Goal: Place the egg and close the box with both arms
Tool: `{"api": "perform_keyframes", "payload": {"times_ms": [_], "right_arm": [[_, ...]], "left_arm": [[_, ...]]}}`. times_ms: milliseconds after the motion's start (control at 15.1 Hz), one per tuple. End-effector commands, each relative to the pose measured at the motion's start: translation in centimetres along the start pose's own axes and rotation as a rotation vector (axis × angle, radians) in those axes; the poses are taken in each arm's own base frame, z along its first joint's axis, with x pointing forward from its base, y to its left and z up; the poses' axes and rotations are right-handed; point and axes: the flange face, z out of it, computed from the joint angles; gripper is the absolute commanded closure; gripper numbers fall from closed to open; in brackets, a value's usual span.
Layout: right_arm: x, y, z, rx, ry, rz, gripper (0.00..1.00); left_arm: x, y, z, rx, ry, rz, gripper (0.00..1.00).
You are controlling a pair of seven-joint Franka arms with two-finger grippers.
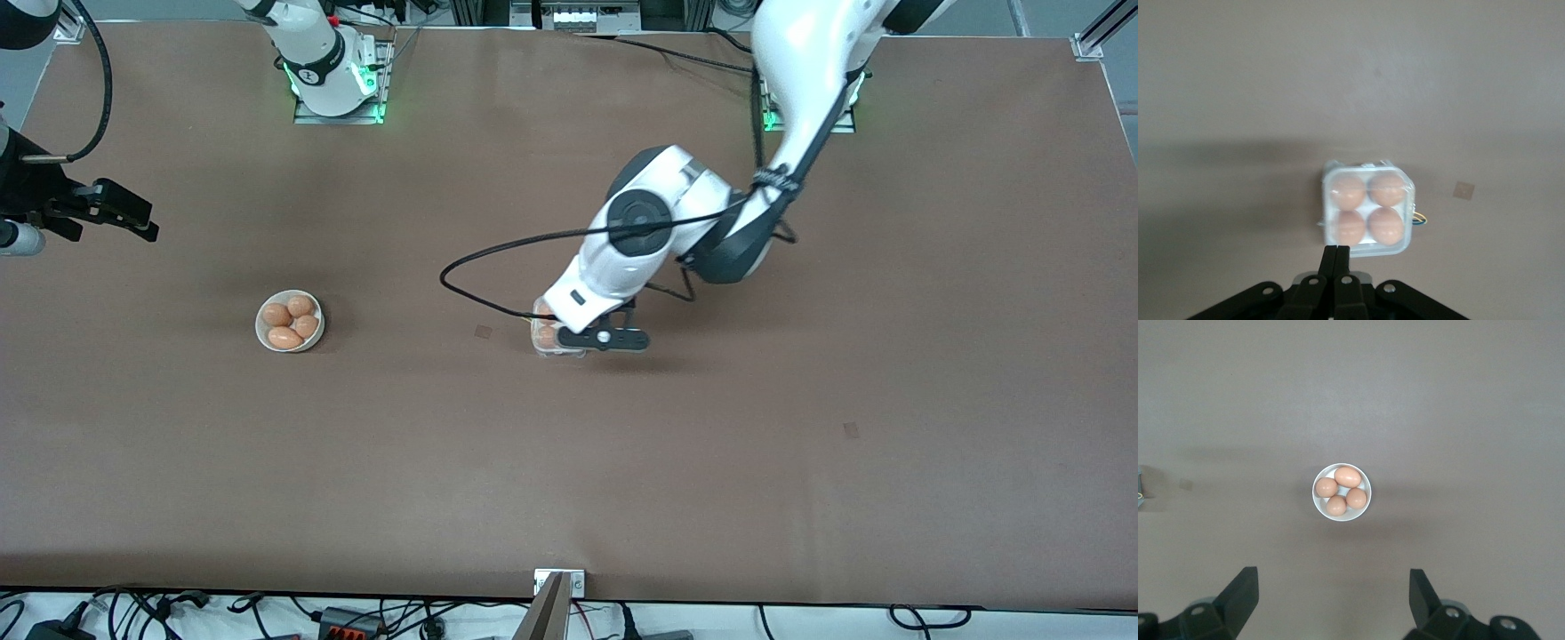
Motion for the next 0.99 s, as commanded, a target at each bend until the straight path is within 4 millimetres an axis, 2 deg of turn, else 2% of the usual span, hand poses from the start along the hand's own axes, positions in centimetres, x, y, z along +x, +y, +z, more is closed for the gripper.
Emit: {"api": "perform_keyframes", "payload": {"times_ms": [0, 66, 132, 331, 463, 662, 728, 794, 927], "right_arm": [[-0.8, 0.3, -0.4, -0.009, -0.001, -0.011, 0.00], [-0.8, 0.3, -0.3, -0.009, -0.004, -0.007, 0.00], [-0.7, 0.3, -0.2, -0.009, -0.004, -0.004, 0.00], [-0.7, 0.2, -0.1, -0.009, -0.005, -0.010, 0.00], [-0.7, 0.2, -0.1, -0.009, -0.005, -0.011, 0.00], [-0.7, 0.4, -0.1, -0.009, -0.005, -0.010, 0.00], [-0.7, 0.4, -0.3, -0.009, -0.002, -0.010, 0.00], [-0.7, 0.4, -0.3, -0.009, -0.002, -0.008, 0.00], [-0.8, 0.5, -0.3, -0.009, -0.004, -0.008, 0.00]], "left_arm": [[0.3, -4.2, -8.0, 0.037, 0.032, 0.000, 1.00], [1.0, -6.5, -10.8, 0.034, 0.048, -0.003, 1.00], [1.3, -7.9, -12.6, 0.036, 0.057, -0.005, 1.00], [2.2, -12.8, -17.5, 0.037, 0.083, -0.063, 1.00], [2.7, -17.2, -20.2, 0.051, 0.076, -0.116, 1.00], [3.3, -22.8, -22.7, 0.067, 0.066, -0.115, 1.00], [3.6, -25.2, -23.4, 0.097, 0.065, -0.108, 0.99], [3.4, -26.6, -24.5, 0.124, 0.073, -0.073, 0.98], [3.0, -28.6, -24.8, 0.138, 0.072, -0.078, 0.95]]}}
